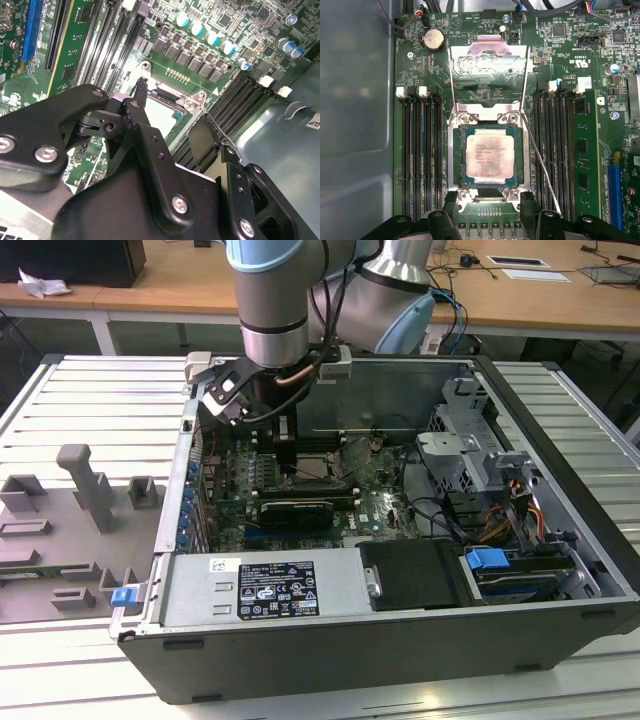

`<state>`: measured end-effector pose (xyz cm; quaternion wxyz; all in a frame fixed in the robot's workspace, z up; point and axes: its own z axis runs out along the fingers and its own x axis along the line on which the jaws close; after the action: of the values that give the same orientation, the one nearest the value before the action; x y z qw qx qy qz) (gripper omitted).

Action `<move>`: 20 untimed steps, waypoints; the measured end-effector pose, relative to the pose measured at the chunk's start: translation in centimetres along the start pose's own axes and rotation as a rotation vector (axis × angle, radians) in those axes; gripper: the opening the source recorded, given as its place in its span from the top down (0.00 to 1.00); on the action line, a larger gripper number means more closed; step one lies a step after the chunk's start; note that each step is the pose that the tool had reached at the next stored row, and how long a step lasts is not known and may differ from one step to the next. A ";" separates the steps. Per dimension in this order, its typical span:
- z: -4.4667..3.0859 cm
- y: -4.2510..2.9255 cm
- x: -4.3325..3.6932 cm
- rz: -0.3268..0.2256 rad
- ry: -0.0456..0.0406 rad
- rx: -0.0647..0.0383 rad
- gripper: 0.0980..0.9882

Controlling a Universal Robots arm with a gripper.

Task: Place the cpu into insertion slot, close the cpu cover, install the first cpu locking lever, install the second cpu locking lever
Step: 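Place the cpu into insertion slot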

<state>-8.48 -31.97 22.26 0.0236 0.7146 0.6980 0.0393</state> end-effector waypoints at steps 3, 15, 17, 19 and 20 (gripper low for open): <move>0.00 -0.20 -0.01 0.000 -0.0001 0.000 0.43; -0.07 -1.08 -0.02 0.000 0.0000 0.000 0.43; -0.07 -1.09 -0.03 0.000 0.0000 0.000 0.43; -0.09 -1.09 -0.03 0.000 -0.0002 0.000 0.43; -0.11 -1.09 -0.03 0.000 -0.0003 0.000 0.42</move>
<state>-9.57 -31.97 22.26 0.0238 0.7146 0.6980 0.0392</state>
